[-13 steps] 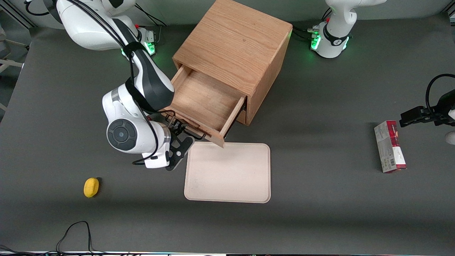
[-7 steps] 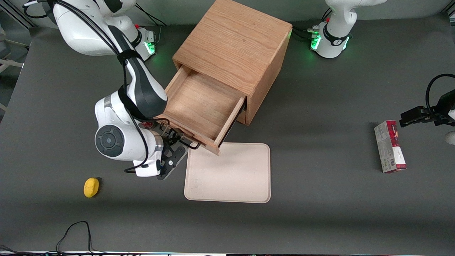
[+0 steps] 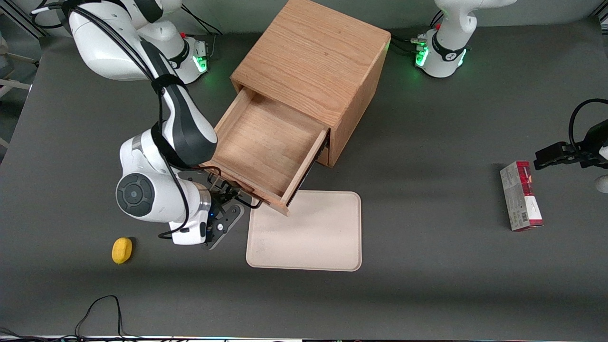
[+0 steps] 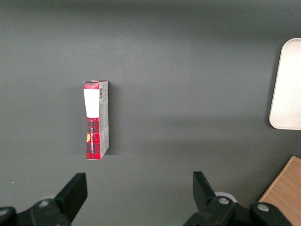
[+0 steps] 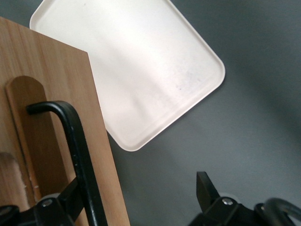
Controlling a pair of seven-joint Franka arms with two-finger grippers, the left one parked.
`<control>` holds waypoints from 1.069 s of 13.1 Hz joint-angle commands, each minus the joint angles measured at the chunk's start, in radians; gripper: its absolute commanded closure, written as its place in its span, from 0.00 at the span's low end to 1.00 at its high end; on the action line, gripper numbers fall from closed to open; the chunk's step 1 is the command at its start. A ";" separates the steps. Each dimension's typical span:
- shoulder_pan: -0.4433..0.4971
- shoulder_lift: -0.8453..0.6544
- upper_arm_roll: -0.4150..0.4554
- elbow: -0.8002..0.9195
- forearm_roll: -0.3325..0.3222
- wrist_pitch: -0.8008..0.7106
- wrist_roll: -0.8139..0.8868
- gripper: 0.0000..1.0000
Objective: Open upper drawer
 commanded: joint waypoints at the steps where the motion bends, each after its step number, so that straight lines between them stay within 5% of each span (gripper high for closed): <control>1: -0.012 0.027 0.001 0.059 -0.012 -0.002 -0.021 0.00; 8: -0.036 -0.002 -0.005 0.082 -0.011 -0.097 -0.018 0.00; 14: -0.046 -0.238 -0.050 -0.056 -0.032 -0.236 -0.007 0.00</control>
